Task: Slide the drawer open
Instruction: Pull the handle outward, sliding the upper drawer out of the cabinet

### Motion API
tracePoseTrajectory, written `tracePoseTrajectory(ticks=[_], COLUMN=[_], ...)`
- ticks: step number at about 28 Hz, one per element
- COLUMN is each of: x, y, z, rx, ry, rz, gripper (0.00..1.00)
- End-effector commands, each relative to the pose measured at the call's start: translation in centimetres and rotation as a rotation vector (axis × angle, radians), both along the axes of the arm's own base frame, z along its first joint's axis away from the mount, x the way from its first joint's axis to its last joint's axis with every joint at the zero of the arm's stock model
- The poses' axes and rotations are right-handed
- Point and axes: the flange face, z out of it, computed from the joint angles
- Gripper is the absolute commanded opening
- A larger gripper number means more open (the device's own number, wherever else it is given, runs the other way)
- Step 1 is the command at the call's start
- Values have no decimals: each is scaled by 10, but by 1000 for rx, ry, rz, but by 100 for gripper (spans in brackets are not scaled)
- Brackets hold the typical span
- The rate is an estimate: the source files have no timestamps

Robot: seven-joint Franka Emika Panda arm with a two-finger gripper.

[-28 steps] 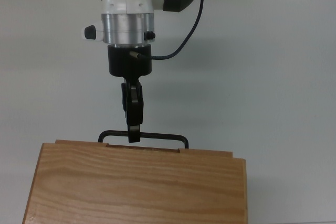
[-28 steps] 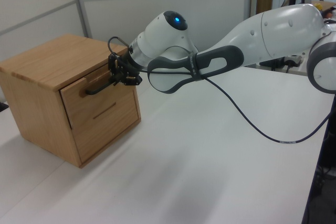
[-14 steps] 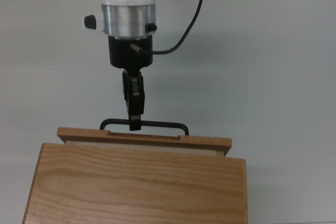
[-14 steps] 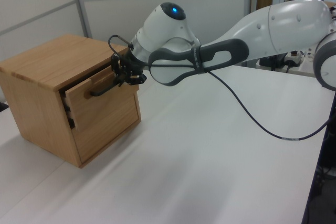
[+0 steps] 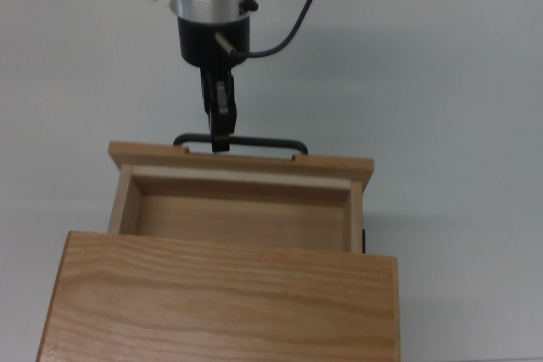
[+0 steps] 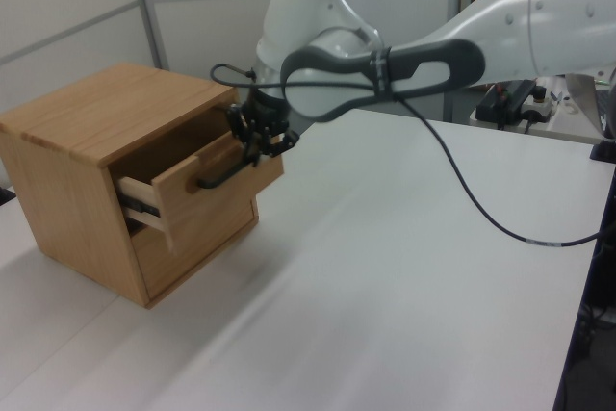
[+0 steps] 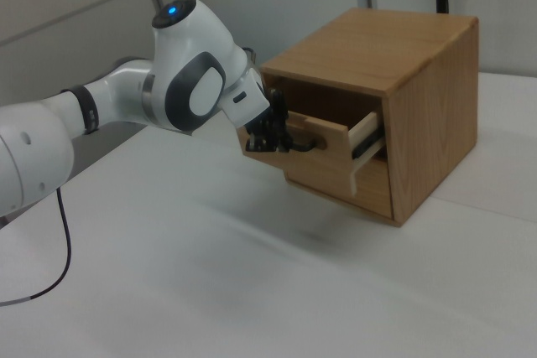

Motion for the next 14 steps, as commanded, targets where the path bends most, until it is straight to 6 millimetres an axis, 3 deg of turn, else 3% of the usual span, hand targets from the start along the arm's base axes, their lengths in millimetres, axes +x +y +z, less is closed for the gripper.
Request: tracePoseTrajectory(ticks=[1, 14], x=[-26, -82], y=[-11, -16], z=[0, 26], rx=[40, 10], ry=[129, 318], rz=[-34, -43], gripper=[0, 0])
